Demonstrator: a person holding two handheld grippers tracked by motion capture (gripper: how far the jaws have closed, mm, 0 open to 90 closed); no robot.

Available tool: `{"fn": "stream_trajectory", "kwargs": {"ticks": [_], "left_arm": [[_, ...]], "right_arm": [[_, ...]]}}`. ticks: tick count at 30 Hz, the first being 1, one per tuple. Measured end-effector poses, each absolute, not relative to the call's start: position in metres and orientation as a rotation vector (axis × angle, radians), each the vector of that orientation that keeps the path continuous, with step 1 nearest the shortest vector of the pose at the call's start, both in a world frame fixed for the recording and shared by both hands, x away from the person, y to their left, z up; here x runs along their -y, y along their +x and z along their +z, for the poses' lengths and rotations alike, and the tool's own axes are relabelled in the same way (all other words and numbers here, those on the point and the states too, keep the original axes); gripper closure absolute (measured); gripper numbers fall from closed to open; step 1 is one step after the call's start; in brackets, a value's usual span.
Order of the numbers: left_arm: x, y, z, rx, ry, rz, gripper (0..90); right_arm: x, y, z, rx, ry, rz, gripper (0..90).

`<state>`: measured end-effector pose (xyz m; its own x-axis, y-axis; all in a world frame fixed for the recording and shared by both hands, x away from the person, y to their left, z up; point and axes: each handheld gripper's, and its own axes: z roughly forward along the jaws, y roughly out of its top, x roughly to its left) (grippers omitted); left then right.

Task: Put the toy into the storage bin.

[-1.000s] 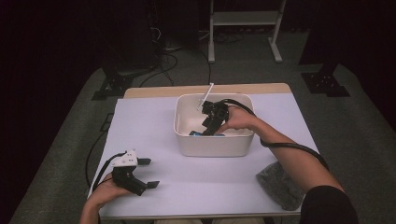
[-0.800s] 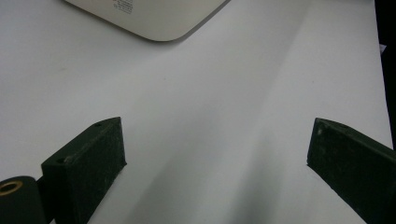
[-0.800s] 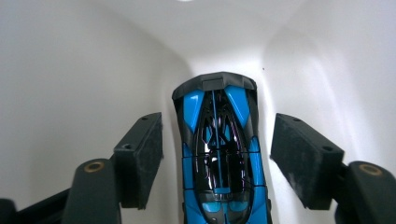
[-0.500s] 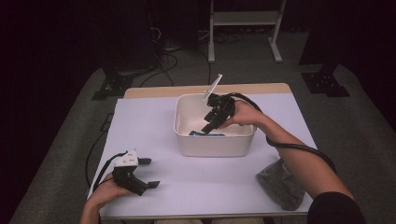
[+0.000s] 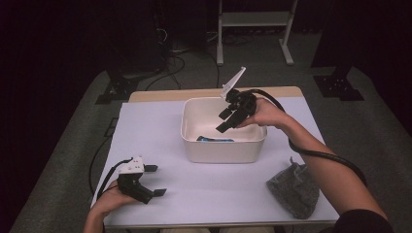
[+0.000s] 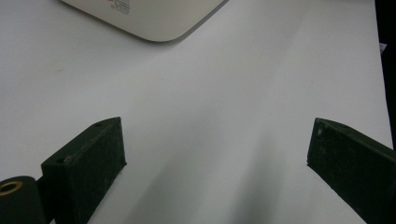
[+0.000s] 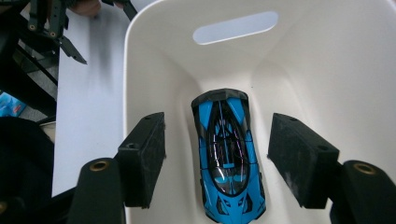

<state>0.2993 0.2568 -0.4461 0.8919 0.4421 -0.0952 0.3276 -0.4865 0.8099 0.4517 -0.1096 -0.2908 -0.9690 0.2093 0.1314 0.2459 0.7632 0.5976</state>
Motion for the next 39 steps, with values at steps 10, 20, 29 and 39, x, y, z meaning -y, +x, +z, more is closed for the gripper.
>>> {"fn": "stream_trajectory", "kwargs": {"ticks": [10,20,29,39], "left_arm": [[-0.255,0.298,-0.445,-0.539,2.124,0.157,3.5],[-0.254,0.298,-0.444,-0.531,2.123,0.161,3.3],[-0.253,0.299,-0.445,-0.534,2.122,0.157,3.3],[-0.252,0.300,-0.446,-0.532,2.128,0.154,3.3]], "right_arm": [[0.128,0.437,-0.272,2.921,-0.410,-1.024,34.3],[0.151,0.420,-0.258,2.926,-0.444,-1.076,34.0],[0.175,0.409,-0.250,2.942,-0.489,-1.118,33.2],[0.205,0.396,-0.246,2.943,-0.567,-1.147,32.9]]}}
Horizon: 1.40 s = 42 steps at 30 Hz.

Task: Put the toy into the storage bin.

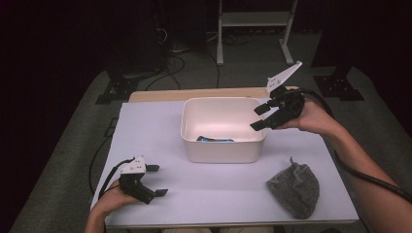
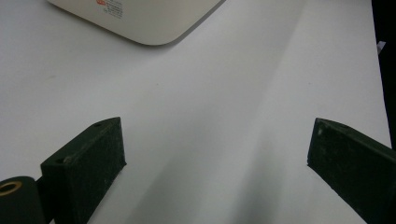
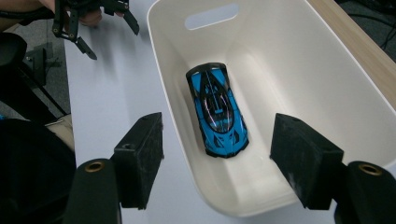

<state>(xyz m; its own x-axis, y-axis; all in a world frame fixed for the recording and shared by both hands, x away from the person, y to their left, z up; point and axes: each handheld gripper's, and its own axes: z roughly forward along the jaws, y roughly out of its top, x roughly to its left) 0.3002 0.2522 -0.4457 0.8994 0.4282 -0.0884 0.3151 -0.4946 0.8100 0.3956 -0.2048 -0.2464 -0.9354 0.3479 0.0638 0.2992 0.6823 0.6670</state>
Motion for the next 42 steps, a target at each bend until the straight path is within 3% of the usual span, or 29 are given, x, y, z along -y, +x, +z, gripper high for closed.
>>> {"fn": "stream_trajectory", "kwargs": {"ticks": [22,42], "left_arm": [[-0.260,0.300,-0.443,-0.565,2.122,0.180,3.3],[-0.260,0.300,-0.445,-0.570,2.126,0.179,3.1]], "right_arm": [[0.274,0.363,-0.278,-2.742,0.726,1.151,30.3],[0.298,0.350,-0.321,-2.722,0.847,1.184,26.9]]}}
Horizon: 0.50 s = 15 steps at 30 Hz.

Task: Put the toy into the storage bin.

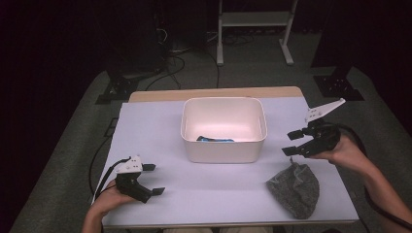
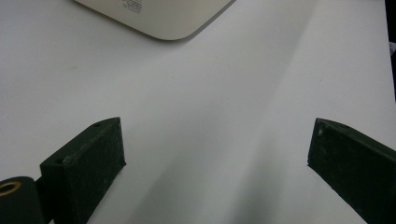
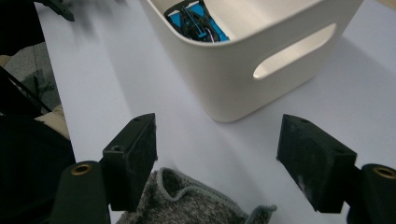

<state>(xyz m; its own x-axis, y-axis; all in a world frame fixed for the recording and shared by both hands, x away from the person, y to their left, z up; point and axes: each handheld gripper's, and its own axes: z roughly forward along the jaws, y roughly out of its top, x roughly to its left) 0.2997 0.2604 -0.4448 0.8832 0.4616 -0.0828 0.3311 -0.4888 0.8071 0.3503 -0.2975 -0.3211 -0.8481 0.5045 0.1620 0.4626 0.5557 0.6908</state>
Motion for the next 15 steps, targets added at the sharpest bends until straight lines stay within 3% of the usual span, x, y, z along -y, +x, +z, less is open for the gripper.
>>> {"fn": "stream_trajectory", "kwargs": {"ticks": [15], "left_arm": [[-0.258,0.299,-0.444,-0.560,2.138,0.176,3.1]], "right_arm": [[0.318,0.336,-0.352,-2.710,0.946,1.200,25.3]]}}
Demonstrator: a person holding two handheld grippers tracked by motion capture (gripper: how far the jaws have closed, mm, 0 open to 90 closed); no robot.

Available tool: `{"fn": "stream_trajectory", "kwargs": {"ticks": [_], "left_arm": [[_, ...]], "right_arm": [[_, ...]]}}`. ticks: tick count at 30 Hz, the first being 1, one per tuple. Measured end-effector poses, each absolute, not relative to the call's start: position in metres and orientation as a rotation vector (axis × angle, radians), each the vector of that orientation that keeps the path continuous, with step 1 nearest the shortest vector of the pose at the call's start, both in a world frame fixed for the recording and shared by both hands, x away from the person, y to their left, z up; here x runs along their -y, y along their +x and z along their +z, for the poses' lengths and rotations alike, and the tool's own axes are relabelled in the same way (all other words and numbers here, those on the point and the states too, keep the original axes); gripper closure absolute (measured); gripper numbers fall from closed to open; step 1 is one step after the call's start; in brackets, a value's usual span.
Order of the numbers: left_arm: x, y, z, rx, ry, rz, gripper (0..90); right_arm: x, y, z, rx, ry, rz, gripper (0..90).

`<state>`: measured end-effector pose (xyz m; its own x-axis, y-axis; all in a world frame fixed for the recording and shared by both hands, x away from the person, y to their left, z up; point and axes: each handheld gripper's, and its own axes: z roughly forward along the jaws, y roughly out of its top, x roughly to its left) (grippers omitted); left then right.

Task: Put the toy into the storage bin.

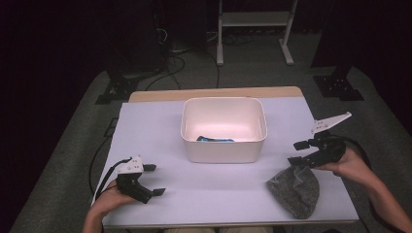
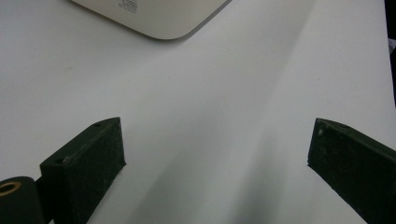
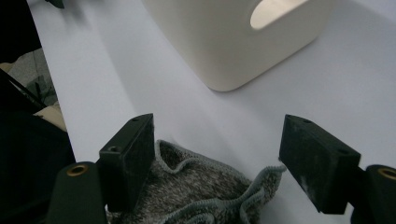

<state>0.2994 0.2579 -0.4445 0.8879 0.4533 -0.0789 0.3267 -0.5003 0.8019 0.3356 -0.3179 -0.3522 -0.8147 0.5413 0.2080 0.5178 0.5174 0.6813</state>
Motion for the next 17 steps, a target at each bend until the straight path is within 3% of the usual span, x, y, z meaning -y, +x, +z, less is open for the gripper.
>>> {"fn": "stream_trajectory", "kwargs": {"ticks": [17], "left_arm": [[-0.255,0.299,-0.443,-0.552,2.137,0.181,2.9]], "right_arm": [[0.329,0.318,-0.379,-2.698,0.999,1.240,23.5]]}}
